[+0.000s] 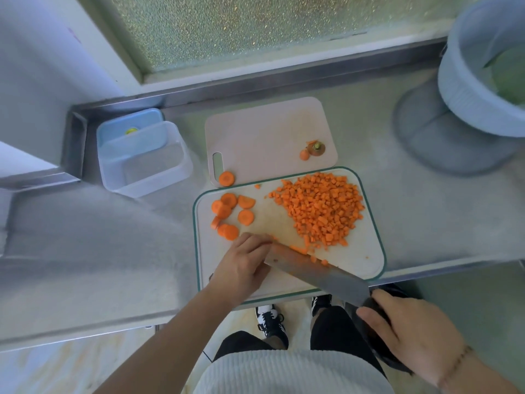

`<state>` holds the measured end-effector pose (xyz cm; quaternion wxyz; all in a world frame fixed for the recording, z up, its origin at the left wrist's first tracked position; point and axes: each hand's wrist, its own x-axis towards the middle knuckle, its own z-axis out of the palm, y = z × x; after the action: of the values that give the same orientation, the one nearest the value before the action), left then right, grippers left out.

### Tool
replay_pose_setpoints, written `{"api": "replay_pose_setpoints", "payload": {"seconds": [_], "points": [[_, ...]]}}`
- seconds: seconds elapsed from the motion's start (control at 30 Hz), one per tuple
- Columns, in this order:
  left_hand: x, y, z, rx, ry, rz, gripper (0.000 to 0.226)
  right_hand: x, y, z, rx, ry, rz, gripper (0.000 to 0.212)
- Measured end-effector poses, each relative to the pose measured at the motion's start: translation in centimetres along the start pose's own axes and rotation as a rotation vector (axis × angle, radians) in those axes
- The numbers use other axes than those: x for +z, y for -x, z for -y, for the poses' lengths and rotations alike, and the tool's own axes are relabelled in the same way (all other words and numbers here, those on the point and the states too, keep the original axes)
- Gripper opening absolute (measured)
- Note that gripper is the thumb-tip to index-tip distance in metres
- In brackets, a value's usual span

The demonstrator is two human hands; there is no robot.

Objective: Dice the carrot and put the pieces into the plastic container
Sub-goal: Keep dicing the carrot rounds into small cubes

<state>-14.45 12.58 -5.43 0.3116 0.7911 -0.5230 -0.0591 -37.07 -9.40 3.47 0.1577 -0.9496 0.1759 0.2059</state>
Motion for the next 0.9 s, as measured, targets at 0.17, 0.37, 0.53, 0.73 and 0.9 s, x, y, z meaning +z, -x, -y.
{"api": "replay_pose_setpoints", "payload": {"seconds": [0.17,0.37,0.53,0.73,0.9], "points": [[-2.7,-0.8,-0.4,-0.061,0.084,-0.010,0.025,-1.7,-0.6,-1.8,-0.074,0.148,0.008,0.113],[-3.9,-3.3,-2.4,-0.104,0.090,0.177,0.024,-3.3,-2.8,-2.4,-0.278,0.188,0.056,0.108],[-3.7,-3.1,-3.6,-0.172,0.088,0.216,0.022,-4.9,-4.5,-2.2,-0.365,0.202,0.095,0.109],[-3.0,-2.9,-3.9,-0.228,0.034,0.283,0.018,-5.9,-5.4,-2.6,-0.394,0.203,0.163,0.124],[-2.1,-2.7,-3.4,-0.293,-0.062,0.105,0.021,-6.4,-5.4,-3.6,-0.418,0.189,0.125,0.126]]}}
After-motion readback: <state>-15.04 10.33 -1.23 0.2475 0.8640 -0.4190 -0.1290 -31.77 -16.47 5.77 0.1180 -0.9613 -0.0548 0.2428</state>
